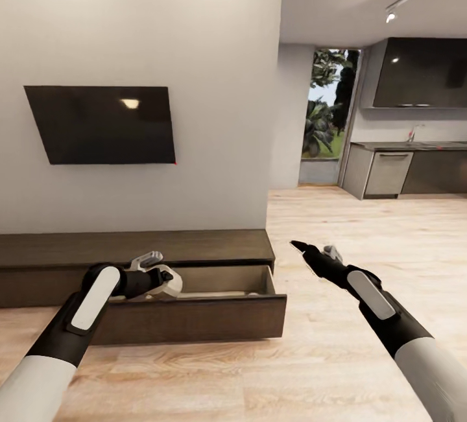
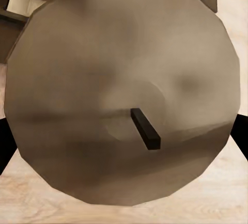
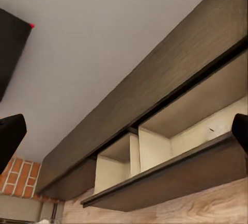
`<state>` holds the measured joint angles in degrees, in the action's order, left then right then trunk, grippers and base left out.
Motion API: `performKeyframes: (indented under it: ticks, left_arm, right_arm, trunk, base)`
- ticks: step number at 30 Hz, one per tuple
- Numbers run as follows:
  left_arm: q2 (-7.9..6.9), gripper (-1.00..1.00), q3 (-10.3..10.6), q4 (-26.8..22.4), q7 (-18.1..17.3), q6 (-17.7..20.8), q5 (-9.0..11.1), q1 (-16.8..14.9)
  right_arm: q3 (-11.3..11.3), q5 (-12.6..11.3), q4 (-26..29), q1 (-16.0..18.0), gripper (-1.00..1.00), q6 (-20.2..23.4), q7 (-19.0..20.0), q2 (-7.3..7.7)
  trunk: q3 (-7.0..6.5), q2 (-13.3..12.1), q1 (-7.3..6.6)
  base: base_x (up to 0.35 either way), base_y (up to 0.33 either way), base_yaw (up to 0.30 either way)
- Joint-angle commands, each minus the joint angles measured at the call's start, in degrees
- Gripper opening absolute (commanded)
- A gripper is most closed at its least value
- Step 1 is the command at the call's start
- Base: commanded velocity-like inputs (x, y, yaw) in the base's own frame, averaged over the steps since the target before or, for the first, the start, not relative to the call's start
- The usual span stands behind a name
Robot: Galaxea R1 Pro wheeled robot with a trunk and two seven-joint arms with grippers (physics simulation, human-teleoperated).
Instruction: Place each of the two pumpkins and all three candles from the living room inside a cabinet in the living room (use any cabinet), then make sure every cabinet is closed, and position the cauldron so it is next to a table in the living room.
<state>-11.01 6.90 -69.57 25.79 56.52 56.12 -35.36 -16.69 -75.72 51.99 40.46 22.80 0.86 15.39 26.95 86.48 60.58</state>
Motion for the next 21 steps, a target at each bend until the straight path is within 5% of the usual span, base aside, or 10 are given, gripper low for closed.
performKeyframes:
  ticks: [1,5,21]
  left_arm:
    - [-0.05,-1.0,0.13,-0.05,0.63,-0.01,0.71,-0.06]
    - [-0.07,-1.0,0.13,0.14,0.71,-0.01,0.74,-0.06]
    - [0.1,-1.0,-0.05,5.92,1.17,-0.1,0.58,-0.12]
  right_arm:
    - [-0.09,-0.35,-1.43,0.05,1.0,-0.3,1.86,0.73]
    - [-0.02,-0.47,-3.6,0.05,1.0,-0.81,4.62,1.91]
    - [0.12,-0.63,-6.67,0.05,1.0,-2.9,5.0,2.12]
  trunk:
    - [0.06,0.04,0.03]
    - [0.06,0.04,0.03]
    - [0.06,0.04,0.03]
  base:
    - [0.299,-0.17,0.0]
    - [0.315,-0.072,0.0]
    - [0.329,-0.027,0.0]
